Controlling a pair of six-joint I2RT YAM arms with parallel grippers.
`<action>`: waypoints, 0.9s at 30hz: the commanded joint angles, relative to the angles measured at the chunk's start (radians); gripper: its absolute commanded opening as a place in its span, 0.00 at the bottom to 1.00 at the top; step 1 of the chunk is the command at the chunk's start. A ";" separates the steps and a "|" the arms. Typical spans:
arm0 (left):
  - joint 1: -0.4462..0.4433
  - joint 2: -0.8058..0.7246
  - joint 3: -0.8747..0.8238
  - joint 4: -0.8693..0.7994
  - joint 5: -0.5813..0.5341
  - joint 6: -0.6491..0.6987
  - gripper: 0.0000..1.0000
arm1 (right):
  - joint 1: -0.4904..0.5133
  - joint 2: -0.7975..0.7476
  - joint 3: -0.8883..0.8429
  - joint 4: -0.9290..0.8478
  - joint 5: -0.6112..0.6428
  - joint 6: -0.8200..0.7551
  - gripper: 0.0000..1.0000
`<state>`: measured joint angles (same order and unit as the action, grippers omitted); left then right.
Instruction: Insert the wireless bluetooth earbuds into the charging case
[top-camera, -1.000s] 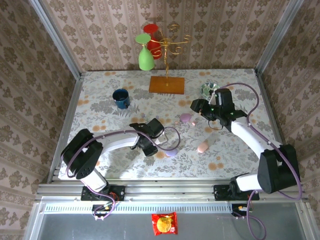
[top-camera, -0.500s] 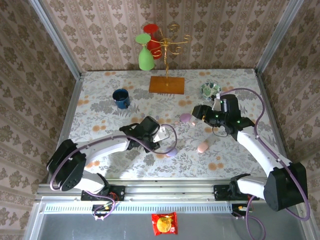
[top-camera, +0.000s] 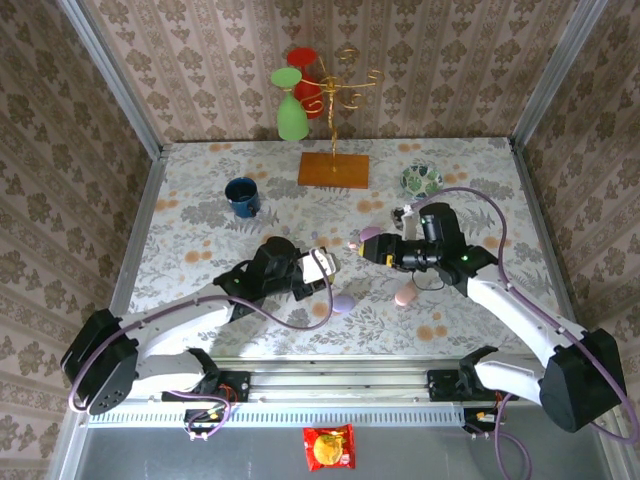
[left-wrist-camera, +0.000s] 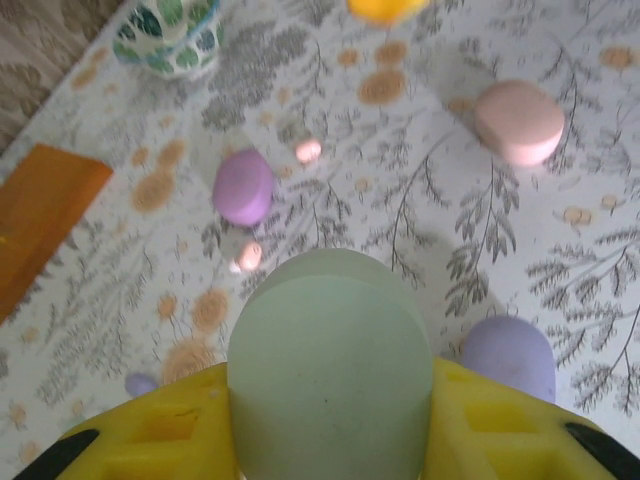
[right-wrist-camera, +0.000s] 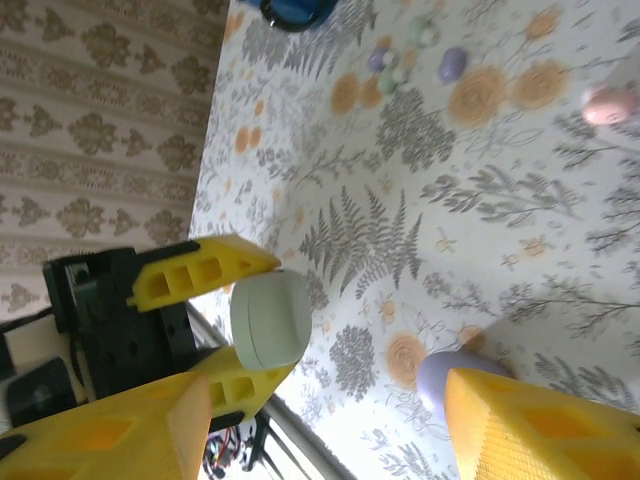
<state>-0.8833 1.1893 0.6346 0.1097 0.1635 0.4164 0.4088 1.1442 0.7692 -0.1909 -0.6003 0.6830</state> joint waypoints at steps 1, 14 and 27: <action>-0.006 -0.020 -0.010 0.086 0.045 0.006 0.37 | 0.039 0.032 0.044 0.003 -0.020 -0.013 0.65; -0.006 -0.045 -0.013 0.096 0.071 -0.004 0.38 | 0.144 0.109 0.115 -0.006 -0.035 -0.034 0.64; -0.008 -0.040 0.001 0.088 0.095 -0.025 0.38 | 0.160 0.163 0.127 0.006 -0.013 -0.021 0.53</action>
<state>-0.8833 1.1667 0.6281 0.1871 0.2329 0.4126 0.5613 1.2915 0.8650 -0.1867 -0.6106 0.6609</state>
